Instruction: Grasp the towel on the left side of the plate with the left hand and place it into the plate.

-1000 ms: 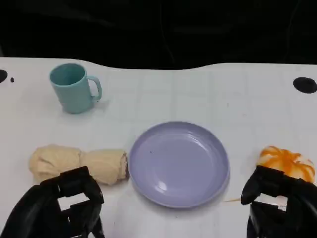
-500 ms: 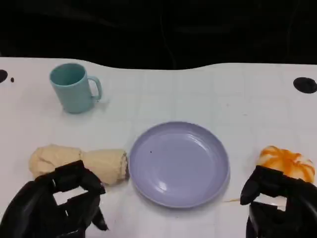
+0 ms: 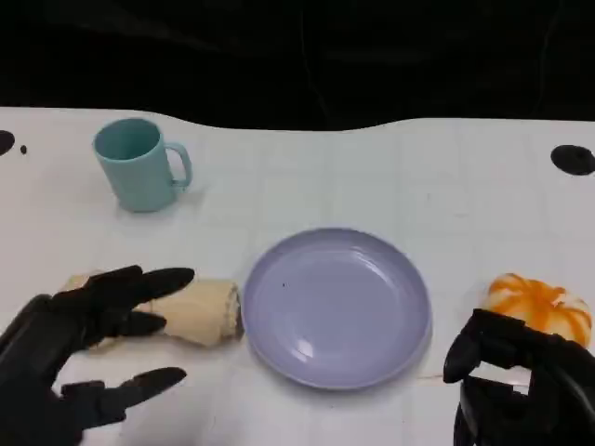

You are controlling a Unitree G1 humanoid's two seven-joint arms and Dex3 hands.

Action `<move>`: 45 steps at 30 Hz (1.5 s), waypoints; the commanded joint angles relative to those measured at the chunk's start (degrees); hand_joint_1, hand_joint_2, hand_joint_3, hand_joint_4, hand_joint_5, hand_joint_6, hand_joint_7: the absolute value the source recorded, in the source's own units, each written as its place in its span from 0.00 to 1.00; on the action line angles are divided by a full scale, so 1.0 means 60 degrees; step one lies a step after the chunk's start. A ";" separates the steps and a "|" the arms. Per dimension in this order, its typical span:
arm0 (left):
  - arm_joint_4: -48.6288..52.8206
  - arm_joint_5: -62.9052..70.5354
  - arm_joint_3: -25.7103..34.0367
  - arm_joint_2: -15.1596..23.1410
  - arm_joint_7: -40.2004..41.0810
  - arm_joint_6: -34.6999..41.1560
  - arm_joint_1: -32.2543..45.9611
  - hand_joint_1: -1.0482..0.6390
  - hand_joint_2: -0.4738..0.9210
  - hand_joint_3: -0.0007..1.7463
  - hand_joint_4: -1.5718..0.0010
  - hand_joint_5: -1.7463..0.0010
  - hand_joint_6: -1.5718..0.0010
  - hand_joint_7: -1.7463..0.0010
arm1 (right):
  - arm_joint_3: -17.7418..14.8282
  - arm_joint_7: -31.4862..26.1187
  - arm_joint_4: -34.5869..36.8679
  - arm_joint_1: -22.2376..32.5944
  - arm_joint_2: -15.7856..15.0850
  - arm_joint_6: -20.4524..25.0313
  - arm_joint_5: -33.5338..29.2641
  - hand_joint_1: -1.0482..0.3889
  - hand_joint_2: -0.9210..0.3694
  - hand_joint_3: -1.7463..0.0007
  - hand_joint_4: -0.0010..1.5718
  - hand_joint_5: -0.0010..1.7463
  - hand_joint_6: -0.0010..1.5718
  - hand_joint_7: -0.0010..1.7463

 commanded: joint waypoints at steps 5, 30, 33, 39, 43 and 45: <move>0.0395 0.4761 -0.1266 0.1410 -0.0254 0.0043 -0.1212 0.27 1.00 0.06 0.86 0.87 0.88 1.00 | -0.0088 -0.0040 -0.0125 -0.0009 0.0013 0.0047 0.0074 0.69 0.31 0.21 0.50 1.00 0.38 0.97; 0.7539 0.7781 -0.4479 -0.0178 -0.0224 0.0361 -0.5616 0.31 0.99 0.01 0.75 0.92 0.80 0.99 | -0.0068 -0.0074 -0.0301 0.0123 0.0002 0.0100 0.0046 0.67 0.33 0.21 0.50 1.00 0.38 0.97; 0.8644 0.7596 -0.4713 -0.0292 -0.0166 0.0189 -0.5912 0.38 1.00 0.04 0.68 0.92 0.76 0.98 | -0.0034 -0.0103 -0.0332 0.0148 -0.0015 0.0100 0.0000 0.67 0.33 0.21 0.49 1.00 0.38 0.97; 1.0018 0.7053 -0.4740 -0.0350 0.1153 -0.0623 -0.5928 0.46 1.00 0.16 0.49 0.88 0.50 0.93 | -0.0040 -0.0135 -0.0397 0.0169 0.0017 0.0122 0.0046 0.68 0.33 0.21 0.49 1.00 0.38 0.96; 1.0223 0.6635 -0.4460 -0.0264 0.2882 -0.1423 -0.5613 0.46 1.00 0.07 0.46 0.07 0.44 0.45 | -0.0101 -0.0107 -0.0352 0.0159 0.0024 0.0117 0.0094 0.68 0.33 0.21 0.50 1.00 0.38 0.96; 0.9991 0.6461 -0.4262 -0.0202 0.3558 -0.1701 -0.5431 0.48 1.00 0.14 0.46 0.01 0.58 0.10 | -0.0101 -0.0099 -0.0335 0.0135 0.0013 0.0120 0.0095 0.68 0.33 0.21 0.50 1.00 0.39 0.96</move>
